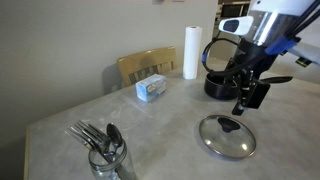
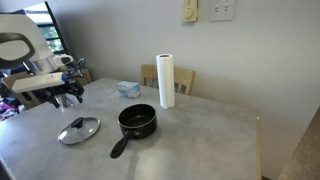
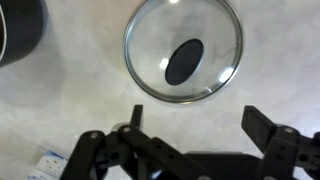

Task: Take the lid off the pot

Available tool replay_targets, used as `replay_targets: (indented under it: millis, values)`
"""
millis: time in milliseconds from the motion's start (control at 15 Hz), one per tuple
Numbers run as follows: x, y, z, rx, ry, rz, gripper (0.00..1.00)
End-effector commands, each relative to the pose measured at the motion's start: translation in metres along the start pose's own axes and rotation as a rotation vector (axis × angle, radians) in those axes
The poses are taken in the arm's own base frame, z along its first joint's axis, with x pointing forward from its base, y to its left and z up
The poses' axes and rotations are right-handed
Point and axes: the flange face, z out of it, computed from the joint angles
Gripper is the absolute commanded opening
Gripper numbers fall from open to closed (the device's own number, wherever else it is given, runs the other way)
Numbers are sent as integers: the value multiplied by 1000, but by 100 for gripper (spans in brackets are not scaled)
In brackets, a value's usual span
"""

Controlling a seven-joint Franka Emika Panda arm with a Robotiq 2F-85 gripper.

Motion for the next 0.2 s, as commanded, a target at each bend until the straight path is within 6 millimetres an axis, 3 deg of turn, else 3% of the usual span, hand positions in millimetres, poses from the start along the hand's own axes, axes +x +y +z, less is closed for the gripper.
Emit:
replay_targets:
  millis: [0, 133]
  values:
    - [3, -2, -11, 11, -10, -50, 100]
    - [6, -1, -32, 13, -16, -107, 100]
